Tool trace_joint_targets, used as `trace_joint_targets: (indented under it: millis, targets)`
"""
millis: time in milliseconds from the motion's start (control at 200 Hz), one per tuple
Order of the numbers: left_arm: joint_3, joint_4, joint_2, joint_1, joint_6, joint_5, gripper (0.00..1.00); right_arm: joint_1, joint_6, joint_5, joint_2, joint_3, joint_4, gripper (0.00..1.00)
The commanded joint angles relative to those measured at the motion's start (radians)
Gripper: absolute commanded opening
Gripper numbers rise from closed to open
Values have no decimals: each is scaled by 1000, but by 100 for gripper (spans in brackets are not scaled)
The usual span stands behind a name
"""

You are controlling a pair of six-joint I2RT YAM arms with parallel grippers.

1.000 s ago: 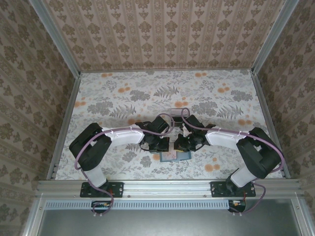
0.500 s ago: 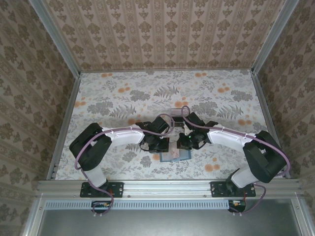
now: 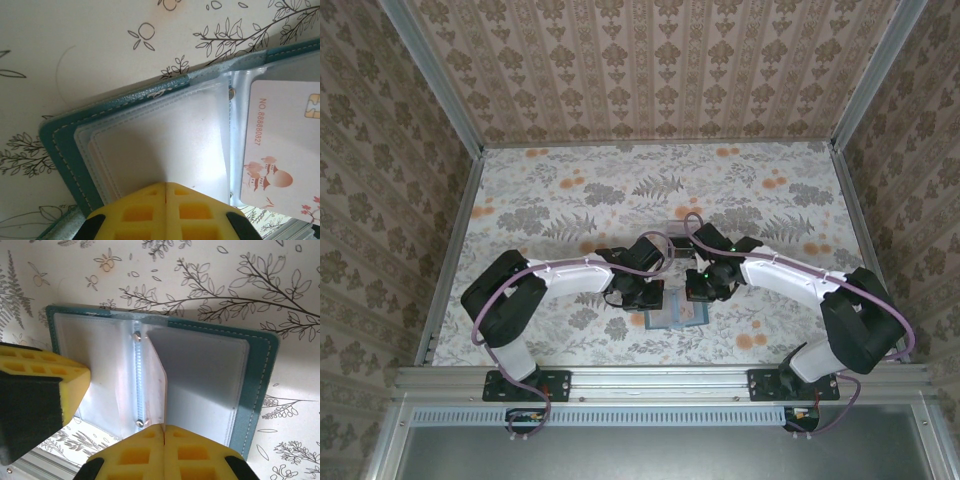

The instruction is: Take the credit cards out of the card holder

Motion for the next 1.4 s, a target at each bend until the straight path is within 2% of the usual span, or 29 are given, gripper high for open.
trace_joint_targets:
  millis: [0, 375, 545, 645, 965, 1170, 1395]
  targets:
    - [-7, -75, 11, -12, 18, -34, 1, 26, -15, 69, 32, 44, -82, 3]
    - [-10, -67, 14, -11, 16, -32, 1, 78, 12, 74, 93, 104, -78, 5]
    - [-11, -65, 14, -13, 16, -32, 1, 85, 28, 44, 97, 104, -59, 15]
    - [-12, -65, 14, -13, 17, -32, 1, 88, 35, 29, 93, 93, -51, 17]
    - [-7, -65, 14, -12, 16, -35, 1, 98, 65, 0, 72, 61, -24, 13]
    - [3, -88, -18, -11, 18, -55, 1, 101, 68, 27, 58, 71, -44, 7]
    - [20, -122, -60, -9, 24, -77, 2, 99, 52, 65, 27, 103, -90, 6]
